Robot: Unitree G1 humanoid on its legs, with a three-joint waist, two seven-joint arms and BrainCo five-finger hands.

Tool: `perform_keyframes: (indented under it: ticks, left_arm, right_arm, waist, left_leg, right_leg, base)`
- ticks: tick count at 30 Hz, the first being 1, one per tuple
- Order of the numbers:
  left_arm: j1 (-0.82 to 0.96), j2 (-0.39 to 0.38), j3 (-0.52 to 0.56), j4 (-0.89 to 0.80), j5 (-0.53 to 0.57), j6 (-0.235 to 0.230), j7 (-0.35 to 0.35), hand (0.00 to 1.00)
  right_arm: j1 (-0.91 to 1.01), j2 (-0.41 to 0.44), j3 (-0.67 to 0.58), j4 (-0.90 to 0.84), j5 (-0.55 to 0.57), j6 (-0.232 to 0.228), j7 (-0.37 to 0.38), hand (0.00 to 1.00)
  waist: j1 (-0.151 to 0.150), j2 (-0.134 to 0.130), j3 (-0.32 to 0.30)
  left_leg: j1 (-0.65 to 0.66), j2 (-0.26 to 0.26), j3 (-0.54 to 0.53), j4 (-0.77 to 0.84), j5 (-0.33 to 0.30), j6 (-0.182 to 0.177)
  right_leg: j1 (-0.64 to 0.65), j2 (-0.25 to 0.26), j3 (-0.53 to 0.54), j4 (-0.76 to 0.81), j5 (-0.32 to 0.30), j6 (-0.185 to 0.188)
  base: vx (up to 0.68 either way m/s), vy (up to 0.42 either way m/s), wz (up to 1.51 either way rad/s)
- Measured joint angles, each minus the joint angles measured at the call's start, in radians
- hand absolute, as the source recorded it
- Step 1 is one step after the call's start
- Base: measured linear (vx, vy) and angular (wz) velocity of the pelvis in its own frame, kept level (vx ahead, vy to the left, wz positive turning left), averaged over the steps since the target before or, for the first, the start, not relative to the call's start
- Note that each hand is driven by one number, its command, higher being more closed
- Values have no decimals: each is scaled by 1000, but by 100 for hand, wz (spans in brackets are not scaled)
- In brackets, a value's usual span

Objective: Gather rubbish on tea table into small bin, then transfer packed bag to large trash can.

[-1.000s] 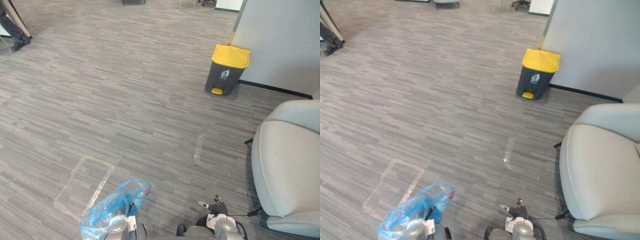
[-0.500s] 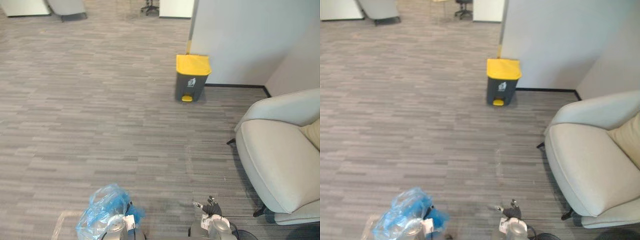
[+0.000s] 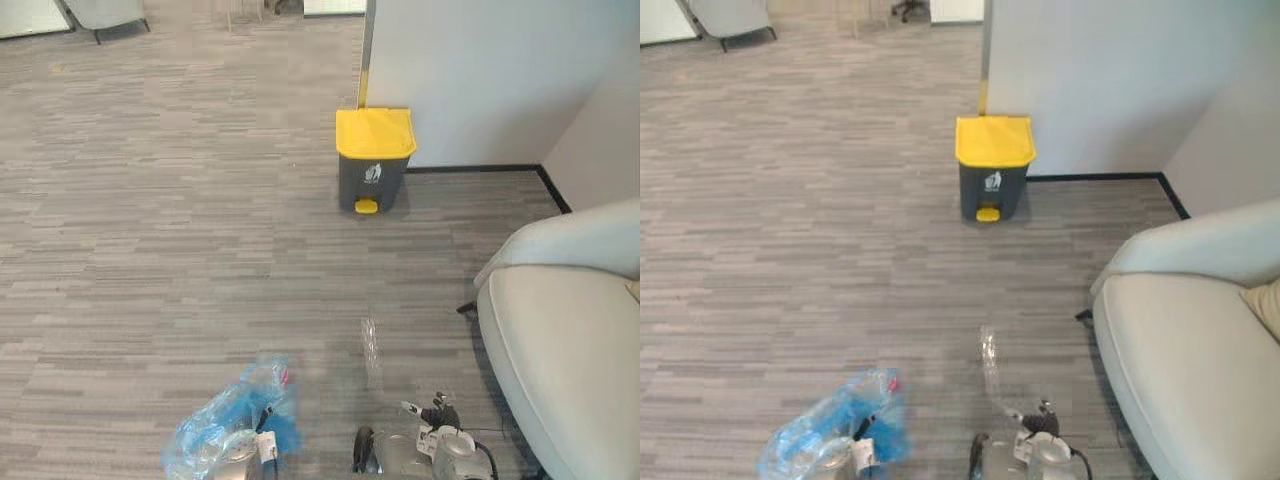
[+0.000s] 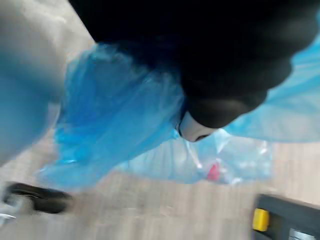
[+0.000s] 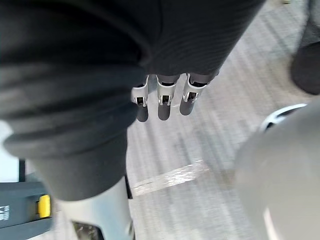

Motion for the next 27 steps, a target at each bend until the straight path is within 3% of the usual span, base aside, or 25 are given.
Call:
perform_keyframes:
  ticks: [2, 4, 5, 6, 7, 8, 9, 11, 13, 14, 15, 17, 19, 21, 23, 24, 25, 27]
  left_arm:
    - [-2, -1, -1, -23, 0, -1, -2, 100]
    - [-7, -1, -1, -34, 0, -1, -2, 100]
    - [-10, -1, -1, -34, 0, -1, -3, 100]
    - [-12, -1, -8, -33, 0, -1, -2, 100]
    - [-3, -1, -22, -29, 0, -1, -2, 100]
    - [-8, 8, -17, -19, 0, -5, -1, 100]
    - [-11, 12, -16, -13, -1, -3, 3, 100]
    - [-12, 5, -18, -10, -2, -2, 5, 100]
    - [-13, 11, -26, 7, -2, 2, 5, 100]
    - [-7, 16, -32, 11, -2, 4, 6, 100]
    - [-3, 19, -38, 16, -2, 5, 7, 100]
    - [-5, 21, -40, 25, -3, 8, 7, 100]
    - [-9, 21, -39, 32, -4, 8, 7, 100]
    - [-10, 21, -39, 52, -5, 10, 7, 100]
    - [-12, 26, -40, 60, -7, 9, 6, 100]
    - [-16, 30, -40, 65, -7, 8, 5, 100]
    - [-26, 13, -38, 86, -7, 9, 4, 100]
    - [-20, -6, -40, 86, -6, 8, 3, 100]
  right_arm:
    - [0, 2, 10, 0, 1, 5, -3, 0]
    - [0, 8, 7, -1, 1, 6, -8, 0]
    - [1, 12, -1, -4, 1, 6, -9, 0]
    - [13, 18, -16, -6, 1, 5, -11, 0]
    - [29, 13, -22, -6, 0, 4, -12, 0]
    - [21, 17, -20, 10, 1, 9, -12, 0]
    - [23, 21, -17, 9, 0, 10, -8, 0]
    - [33, 23, -18, -2, -1, 12, -8, 0]
    - [39, 21, 3, -10, -3, 13, -3, 0]
    - [39, 20, 4, -15, -2, 7, -2, 0]
    - [40, 19, 3, -18, -3, 3, -2, 0]
    - [39, 20, 2, -19, -3, 0, -2, 0]
    - [30, 16, -12, -39, -7, -2, -1, 0]
    - [13, 13, -27, -37, -11, -1, 0, 0]
    - [11, 14, -27, -32, -25, -1, -1, 0]
    - [11, 12, -28, -23, -31, -1, 0, 0]
    - [-11, -18, -28, -4, -41, -4, 2, 0]
    - [-21, -30, -37, 6, -41, 3, 4, 0]
  waist:
    - [2, -2, 1]
    - [25, -12, 9]
    - [26, -13, 10]
    - [28, -19, 3]
    - [28, 6, -15]
    - [37, -19, -25]
    - [34, -34, -34]
    - [46, -48, -41]
    - [42, -49, -37]
    - [31, -43, -32]
    - [26, -45, -34]
    - [25, -49, -36]
    - [22, -43, -32]
    - [5, -30, -23]
    - [-11, -36, -24]
    - [-14, -52, -22]
    - [-9, -1, -11]
    - [-4, 21, -15]
  left_leg:
    - [-70, -8, 39, -84, -38, 22]
    - [-95, -68, 68, -366, -46, 30]
    - [-101, -94, 58, -446, -33, 41]
    - [-104, -138, 27, -606, 26, 41]
    - [-111, -150, -13, -680, 119, 47]
    - [-113, -179, -8, -631, 99, 69]
    - [-107, -195, 6, -630, 76, 71]
    - [-52, -220, 66, -636, 18, 93]
    - [48, -242, 103, -653, -26, 110]
    - [97, -247, 111, -663, -41, 116]
    - [149, -250, 111, -683, -56, 115]
    - [221, -251, 110, -739, -66, 112]
    - [291, -247, 107, -797, -72, 104]
    - [346, -232, 104, -835, -72, 104]
    - [396, -237, 73, -869, -79, 93]
    - [420, -250, 42, -876, -90, 80]
    - [443, -214, 6, -870, -99, 75]
    - [406, -184, -34, -772, -95, 74]
  right_leg:
    - [58, -4, 27, -48, -2, 8]
    - [115, -35, 64, -90, -4, 16]
    - [134, -48, 73, -103, -8, 24]
    - [156, -64, 86, -121, -23, 63]
    - [162, -58, 106, -128, -44, 98]
    - [176, -91, 135, -115, -73, 124]
    - [171, -116, 141, -99, -76, 127]
    - [90, -161, 194, 99, -60, 140]
    - [-72, -188, 248, 495, 59, 197]
    - [-125, -194, 243, 629, 62, 202]
    - [-165, -196, 214, 712, 53, 194]
    - [-237, -190, 145, 738, 35, 174]
    - [-326, -174, 63, 625, -4, 155]
    - [-339, -141, 8, 426, 2, 140]
    - [-313, -97, 18, 119, 117, 118]
    - [-303, -93, 41, 83, 215, 78]
    - [-288, -70, 23, 122, 164, 64]
    - [-284, -63, -1, 169, 82, 58]
  base:
    - [383, 55, -43]
    - [466, 173, -64]
    - [416, 234, -54]
    - [409, 252, -45]
    - [389, 315, -50]
    - [410, 310, -33]
    - [505, 371, -41]
    - [448, 313, -59]
    - [406, 275, -44]
    - [383, 157, -8]
    - [467, 133, 3]
    - [339, 53, 10]
    - [426, -19, 11]
    - [461, -86, 22]
    - [519, -170, 51]
    - [500, -175, 42]
    - [496, -183, 20]
    - [452, -220, 29]
